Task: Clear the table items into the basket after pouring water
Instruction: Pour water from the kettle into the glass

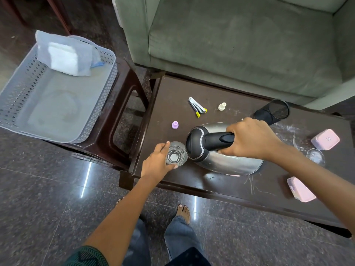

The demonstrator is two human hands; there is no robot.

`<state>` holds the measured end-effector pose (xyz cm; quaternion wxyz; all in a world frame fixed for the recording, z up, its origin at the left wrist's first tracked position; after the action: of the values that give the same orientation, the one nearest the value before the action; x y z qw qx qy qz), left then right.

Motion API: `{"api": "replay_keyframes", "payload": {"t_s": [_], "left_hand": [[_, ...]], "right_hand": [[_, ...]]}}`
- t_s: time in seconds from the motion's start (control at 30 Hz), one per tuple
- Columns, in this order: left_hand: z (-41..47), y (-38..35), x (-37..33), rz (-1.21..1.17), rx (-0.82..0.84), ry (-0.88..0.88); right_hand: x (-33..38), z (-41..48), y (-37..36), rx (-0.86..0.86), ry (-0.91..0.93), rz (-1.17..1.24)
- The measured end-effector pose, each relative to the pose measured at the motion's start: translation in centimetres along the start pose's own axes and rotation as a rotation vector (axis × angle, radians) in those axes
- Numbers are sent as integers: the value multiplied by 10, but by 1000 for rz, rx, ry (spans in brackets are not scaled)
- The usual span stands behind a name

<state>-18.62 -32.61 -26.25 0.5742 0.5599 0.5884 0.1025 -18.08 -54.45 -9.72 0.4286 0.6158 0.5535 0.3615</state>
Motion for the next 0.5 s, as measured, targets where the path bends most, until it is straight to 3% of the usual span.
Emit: {"api": "replay_keyframes", "payload": {"t_s": [0.5], "left_hand": [[1, 0, 1, 86, -20, -28]], "right_hand": [[0, -3, 4, -15, 14, -15]]}}
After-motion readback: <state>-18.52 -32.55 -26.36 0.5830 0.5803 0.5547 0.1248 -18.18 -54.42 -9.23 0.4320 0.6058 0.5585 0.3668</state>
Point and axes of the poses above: each hand's wrist, its own z-axis towards the middle knuckle, its own y-axis out of the back of the hand, x = y × z, the point moved 3 cm from there along z, towards the middle knuckle, and after that the axes turned 15 degrees about -y, right-handed, at the moved point
